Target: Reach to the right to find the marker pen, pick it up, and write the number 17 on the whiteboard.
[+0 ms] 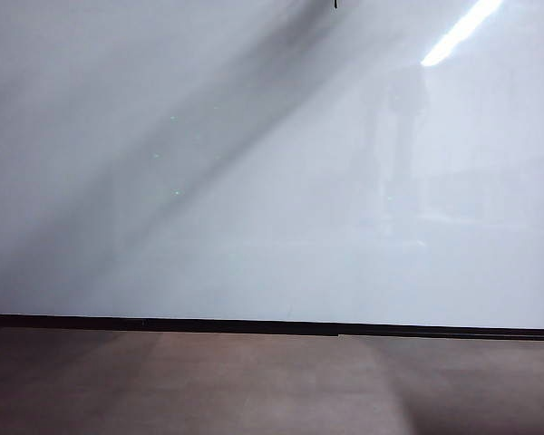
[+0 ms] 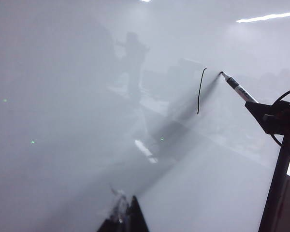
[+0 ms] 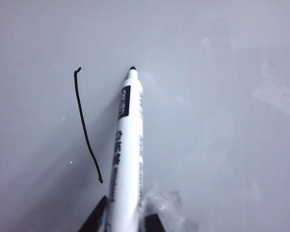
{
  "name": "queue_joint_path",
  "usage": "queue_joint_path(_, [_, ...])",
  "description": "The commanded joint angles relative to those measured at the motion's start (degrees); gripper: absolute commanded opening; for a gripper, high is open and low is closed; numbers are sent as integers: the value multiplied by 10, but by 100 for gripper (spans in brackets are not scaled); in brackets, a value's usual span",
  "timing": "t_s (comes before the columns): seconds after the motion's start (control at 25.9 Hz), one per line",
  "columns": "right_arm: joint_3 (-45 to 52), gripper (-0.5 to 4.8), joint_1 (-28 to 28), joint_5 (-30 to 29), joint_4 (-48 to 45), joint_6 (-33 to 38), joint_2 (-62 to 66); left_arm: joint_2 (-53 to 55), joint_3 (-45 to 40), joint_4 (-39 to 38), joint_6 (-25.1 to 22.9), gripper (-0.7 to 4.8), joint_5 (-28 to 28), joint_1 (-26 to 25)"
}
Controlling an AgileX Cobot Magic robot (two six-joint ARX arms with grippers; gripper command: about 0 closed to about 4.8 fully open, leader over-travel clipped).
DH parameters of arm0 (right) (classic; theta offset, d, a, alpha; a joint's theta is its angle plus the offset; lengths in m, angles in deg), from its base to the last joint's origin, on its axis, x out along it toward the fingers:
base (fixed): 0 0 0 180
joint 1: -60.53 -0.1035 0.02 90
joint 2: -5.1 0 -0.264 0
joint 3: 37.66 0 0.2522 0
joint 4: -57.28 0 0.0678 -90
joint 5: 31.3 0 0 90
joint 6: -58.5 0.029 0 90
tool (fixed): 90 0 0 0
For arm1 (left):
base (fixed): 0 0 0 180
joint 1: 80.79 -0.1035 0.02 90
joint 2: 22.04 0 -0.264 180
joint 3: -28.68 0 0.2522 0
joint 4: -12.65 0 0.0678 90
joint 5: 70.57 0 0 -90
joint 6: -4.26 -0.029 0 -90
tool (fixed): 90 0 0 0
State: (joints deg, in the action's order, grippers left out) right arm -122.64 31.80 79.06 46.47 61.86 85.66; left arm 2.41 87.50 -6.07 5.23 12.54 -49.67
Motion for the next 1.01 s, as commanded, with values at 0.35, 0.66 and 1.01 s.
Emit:
queue_joint_path(0.35, [-8,-9,41,1,4,14,0,0,3,9,-1,-5,0,-1])
queue_joint_path(0.66, [-8,-9,70,-21,23,27,0,7,3,8,-1,-5,1,-1])
queue_joint_path(1.01, [10,-9,69,-27,51,36,2,8,3,10,-1,-5,1,-1])
